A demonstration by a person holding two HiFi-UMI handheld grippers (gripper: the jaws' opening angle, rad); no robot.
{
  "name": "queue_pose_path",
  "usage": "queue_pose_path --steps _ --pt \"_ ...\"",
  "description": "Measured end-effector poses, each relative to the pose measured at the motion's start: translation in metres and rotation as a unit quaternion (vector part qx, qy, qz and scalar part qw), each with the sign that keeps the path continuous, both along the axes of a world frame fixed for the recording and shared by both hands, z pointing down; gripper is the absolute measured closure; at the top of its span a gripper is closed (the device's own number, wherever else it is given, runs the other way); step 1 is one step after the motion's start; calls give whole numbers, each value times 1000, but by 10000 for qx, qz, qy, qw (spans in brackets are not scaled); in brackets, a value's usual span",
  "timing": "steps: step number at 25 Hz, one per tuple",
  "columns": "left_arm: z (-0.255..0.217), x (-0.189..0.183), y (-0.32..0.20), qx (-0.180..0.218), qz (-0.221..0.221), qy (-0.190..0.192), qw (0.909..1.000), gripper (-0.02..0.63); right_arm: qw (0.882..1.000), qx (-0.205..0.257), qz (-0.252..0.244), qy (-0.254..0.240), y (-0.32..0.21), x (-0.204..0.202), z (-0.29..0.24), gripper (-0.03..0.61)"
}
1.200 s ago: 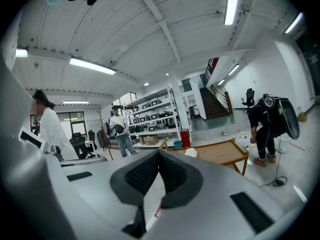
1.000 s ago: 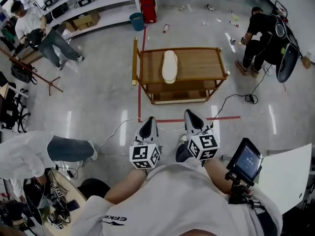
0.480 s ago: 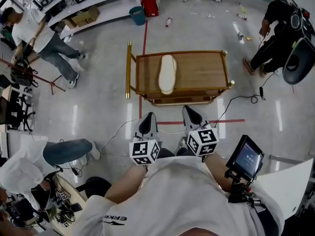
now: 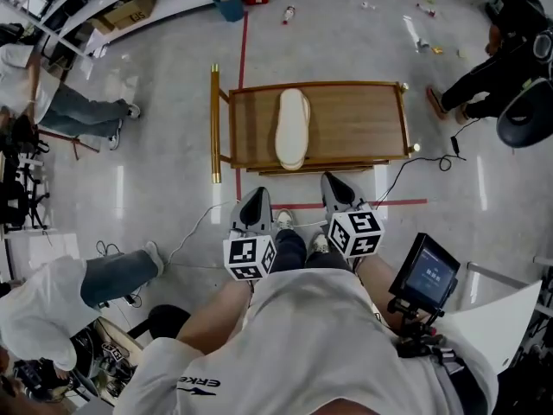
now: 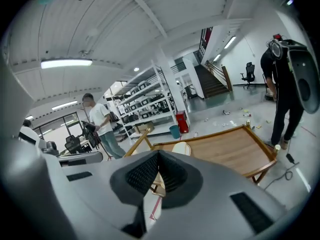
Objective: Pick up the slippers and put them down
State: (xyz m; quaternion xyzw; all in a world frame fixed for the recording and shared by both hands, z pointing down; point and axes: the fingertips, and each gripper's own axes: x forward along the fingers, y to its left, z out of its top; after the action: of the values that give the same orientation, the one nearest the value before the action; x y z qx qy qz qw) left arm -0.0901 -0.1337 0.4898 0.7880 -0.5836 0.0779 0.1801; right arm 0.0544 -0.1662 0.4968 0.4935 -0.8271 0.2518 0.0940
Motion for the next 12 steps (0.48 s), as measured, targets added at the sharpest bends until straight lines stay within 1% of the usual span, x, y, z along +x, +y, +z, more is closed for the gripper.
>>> queue_pose_path --steps 5,9,12 --pt "18 -7 -34 -118 158 -43 9998 611 9989 -450 22 -103 -33 -11 35 574" --pt "34 -15 -47 -376 197 -48 9991 612 9960 -854 -63 -267 -51 -25 62 574" --pt "45 -19 -59 -500 250 -52 9984 612 9932 -1106 -56 -363 -67 -30 81 567"
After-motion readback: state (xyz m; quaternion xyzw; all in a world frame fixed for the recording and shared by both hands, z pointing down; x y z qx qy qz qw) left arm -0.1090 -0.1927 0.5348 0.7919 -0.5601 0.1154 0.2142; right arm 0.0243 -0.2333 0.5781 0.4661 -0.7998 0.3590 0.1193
